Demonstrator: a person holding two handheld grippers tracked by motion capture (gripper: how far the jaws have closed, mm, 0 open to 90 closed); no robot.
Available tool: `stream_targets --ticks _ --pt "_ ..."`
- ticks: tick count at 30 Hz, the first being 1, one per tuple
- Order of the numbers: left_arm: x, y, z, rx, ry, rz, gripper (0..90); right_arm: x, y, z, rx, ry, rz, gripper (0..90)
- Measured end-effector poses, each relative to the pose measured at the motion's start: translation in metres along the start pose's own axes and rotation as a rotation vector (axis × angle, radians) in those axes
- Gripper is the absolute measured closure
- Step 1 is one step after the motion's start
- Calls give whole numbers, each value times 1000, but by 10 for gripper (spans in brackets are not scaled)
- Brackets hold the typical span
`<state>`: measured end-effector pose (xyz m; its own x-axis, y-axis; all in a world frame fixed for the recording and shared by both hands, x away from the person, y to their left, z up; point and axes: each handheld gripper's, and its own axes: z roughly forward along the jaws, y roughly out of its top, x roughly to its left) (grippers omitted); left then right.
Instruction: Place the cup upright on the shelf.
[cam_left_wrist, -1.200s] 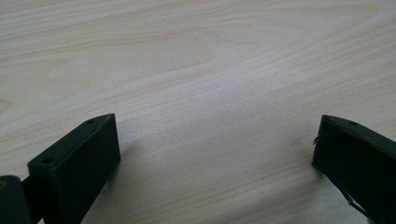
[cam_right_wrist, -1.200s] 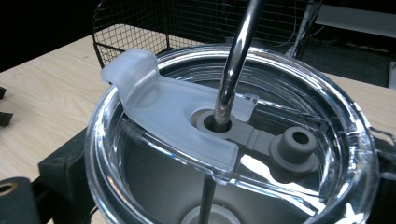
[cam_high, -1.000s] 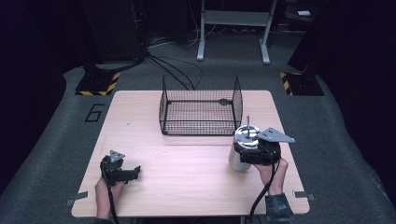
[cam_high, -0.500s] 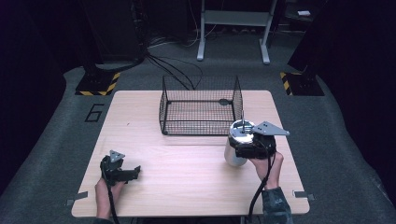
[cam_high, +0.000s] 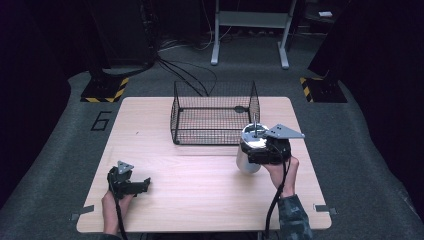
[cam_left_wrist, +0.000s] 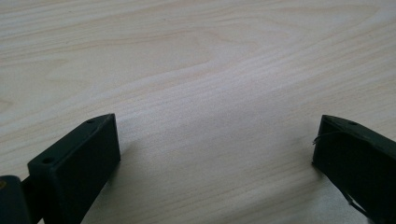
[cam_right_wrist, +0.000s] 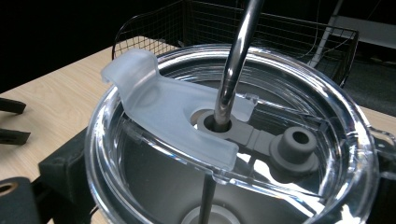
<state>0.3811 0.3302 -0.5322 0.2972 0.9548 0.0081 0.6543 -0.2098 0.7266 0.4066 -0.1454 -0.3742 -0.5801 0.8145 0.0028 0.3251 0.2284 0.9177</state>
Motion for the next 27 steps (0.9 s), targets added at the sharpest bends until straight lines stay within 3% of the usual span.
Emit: stream_targets --ticks 11,27 --pt "0 0 0 0 0 0 5 -1 7 7 2 11 8 36" --pt "0 0 0 0 0 0 5 -1 31 15 -13 19 -23 36"
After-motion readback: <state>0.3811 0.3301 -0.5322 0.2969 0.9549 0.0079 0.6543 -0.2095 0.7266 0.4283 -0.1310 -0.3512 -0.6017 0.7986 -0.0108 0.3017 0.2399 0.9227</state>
